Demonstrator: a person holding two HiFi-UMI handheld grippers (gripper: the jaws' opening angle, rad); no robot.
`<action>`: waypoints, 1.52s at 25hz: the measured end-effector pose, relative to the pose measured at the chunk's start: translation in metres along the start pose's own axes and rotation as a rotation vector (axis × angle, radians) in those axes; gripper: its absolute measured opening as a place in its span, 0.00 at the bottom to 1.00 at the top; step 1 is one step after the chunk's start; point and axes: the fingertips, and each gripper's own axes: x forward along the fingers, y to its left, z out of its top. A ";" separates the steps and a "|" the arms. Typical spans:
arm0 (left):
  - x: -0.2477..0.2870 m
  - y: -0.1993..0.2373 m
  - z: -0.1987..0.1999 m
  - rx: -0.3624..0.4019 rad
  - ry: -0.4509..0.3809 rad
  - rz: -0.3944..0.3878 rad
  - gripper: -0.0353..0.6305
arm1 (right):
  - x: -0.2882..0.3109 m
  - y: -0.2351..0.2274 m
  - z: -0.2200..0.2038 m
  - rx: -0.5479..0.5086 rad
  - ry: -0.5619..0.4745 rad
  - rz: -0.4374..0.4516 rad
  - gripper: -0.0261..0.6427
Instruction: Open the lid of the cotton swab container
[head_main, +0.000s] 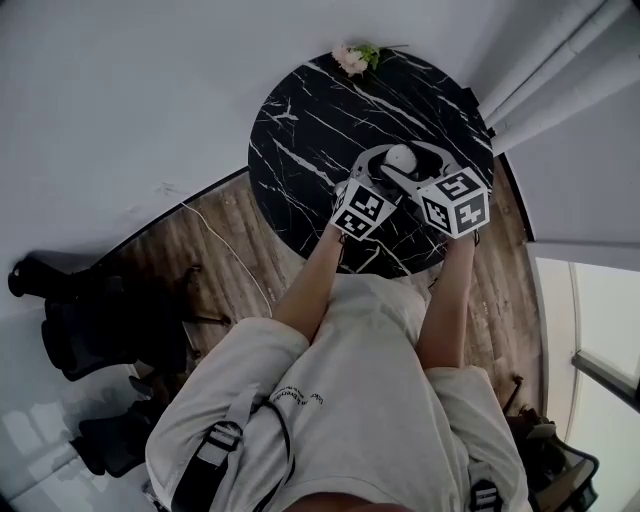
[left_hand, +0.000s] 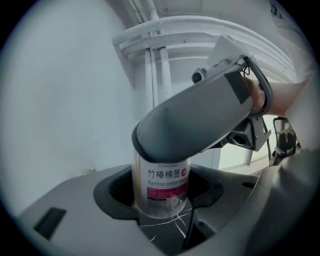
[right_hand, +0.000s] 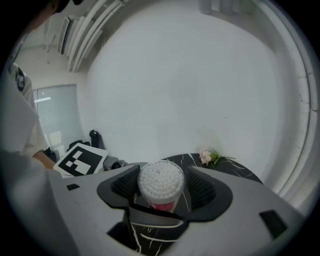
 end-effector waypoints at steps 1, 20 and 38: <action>-0.001 0.000 0.003 -0.005 -0.009 -0.010 0.45 | -0.003 0.001 0.005 -0.013 -0.040 0.011 0.48; -0.004 -0.023 0.024 -0.021 -0.070 -0.134 0.45 | -0.029 0.012 0.011 -0.192 -0.186 0.079 0.48; -0.002 -0.031 0.026 0.025 -0.082 -0.133 0.44 | -0.045 0.007 0.016 0.039 -0.294 0.199 0.48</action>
